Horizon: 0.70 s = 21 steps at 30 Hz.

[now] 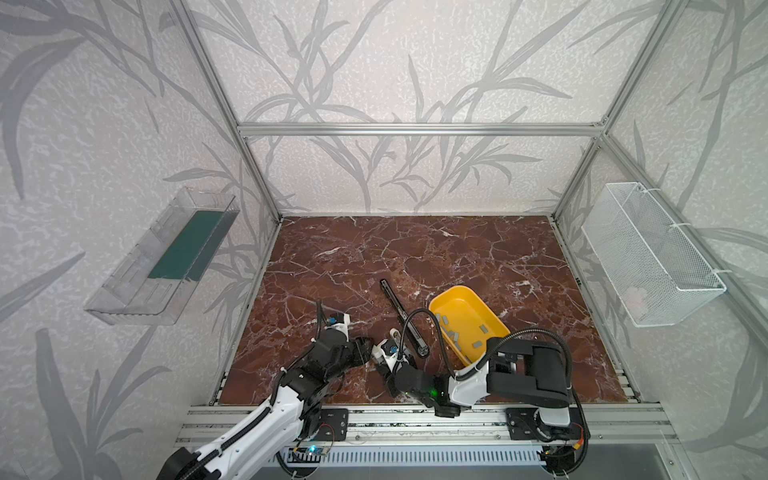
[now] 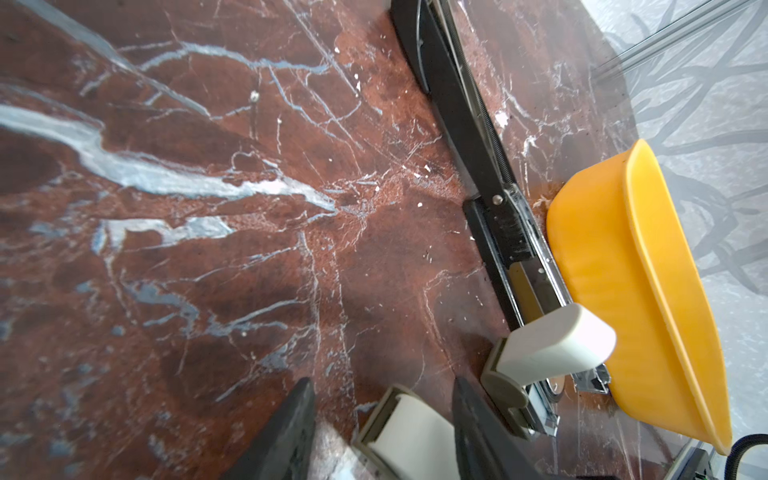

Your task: Load the staples into the stapler

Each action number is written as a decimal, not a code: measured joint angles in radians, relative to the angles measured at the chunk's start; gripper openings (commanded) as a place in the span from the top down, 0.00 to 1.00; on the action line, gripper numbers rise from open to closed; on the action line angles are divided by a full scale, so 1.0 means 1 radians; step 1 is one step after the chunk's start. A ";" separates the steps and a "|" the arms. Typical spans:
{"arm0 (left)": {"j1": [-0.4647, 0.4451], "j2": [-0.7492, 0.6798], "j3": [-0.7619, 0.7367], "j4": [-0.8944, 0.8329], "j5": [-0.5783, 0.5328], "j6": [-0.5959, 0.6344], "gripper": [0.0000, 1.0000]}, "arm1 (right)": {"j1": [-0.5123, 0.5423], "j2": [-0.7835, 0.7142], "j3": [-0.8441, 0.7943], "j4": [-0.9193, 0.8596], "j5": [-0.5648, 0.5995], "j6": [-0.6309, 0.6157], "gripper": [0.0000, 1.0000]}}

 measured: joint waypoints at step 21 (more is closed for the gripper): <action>0.000 -0.018 -0.016 -0.019 -0.001 -0.005 0.51 | 0.050 -0.277 -0.120 -0.111 -0.045 -0.074 0.83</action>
